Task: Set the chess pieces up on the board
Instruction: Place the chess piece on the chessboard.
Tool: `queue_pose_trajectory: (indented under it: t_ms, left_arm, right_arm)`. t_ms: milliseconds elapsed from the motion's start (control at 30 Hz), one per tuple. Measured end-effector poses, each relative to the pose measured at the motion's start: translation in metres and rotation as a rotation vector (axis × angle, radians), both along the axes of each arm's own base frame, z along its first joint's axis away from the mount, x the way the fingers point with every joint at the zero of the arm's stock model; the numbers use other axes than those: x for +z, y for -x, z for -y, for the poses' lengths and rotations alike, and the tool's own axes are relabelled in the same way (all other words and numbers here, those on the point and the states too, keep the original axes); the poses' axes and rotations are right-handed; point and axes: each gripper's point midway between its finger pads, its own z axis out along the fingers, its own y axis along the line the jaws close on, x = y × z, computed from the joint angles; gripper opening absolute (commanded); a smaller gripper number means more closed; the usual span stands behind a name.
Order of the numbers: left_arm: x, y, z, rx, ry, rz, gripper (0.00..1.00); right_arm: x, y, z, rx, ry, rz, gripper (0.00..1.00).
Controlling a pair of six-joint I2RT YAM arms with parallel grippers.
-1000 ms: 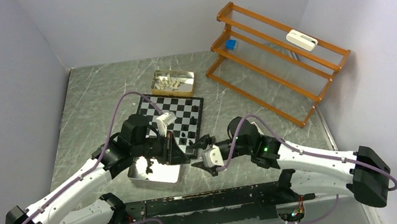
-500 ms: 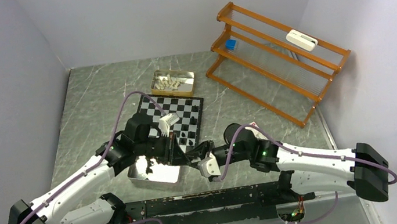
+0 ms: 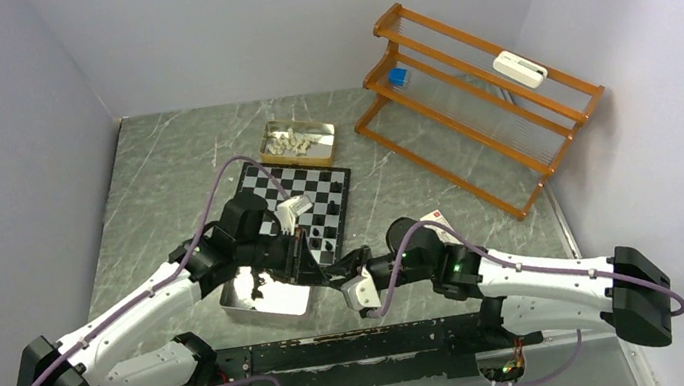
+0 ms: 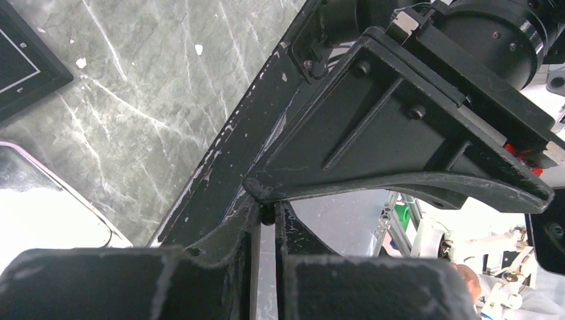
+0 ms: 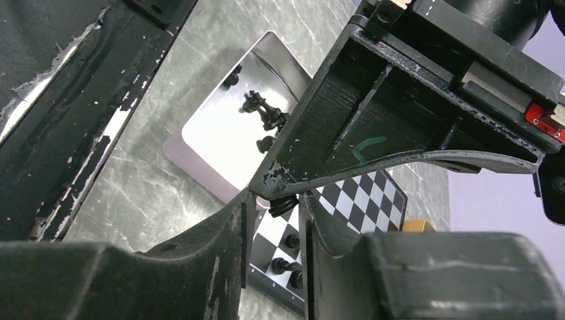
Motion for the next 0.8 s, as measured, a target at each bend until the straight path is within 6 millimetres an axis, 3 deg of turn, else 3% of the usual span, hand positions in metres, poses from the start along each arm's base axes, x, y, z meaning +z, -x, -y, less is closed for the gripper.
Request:
queue_pose_trajectory:
  t_ms: [467, 800]
  left_arm:
    - [-0.003, -0.003, -0.001, 0.027, -0.033, -0.018, 0.21]
    - [0.000, -0.011, -0.004, 0.068, -0.062, 0.012, 0.35]
  right_arm:
    - [-0.007, -0.004, -0.001, -0.061, -0.026, -0.071, 0.03]
    - [-0.010, -0.013, -0.005, -0.157, -0.078, -0.180, 0.02]
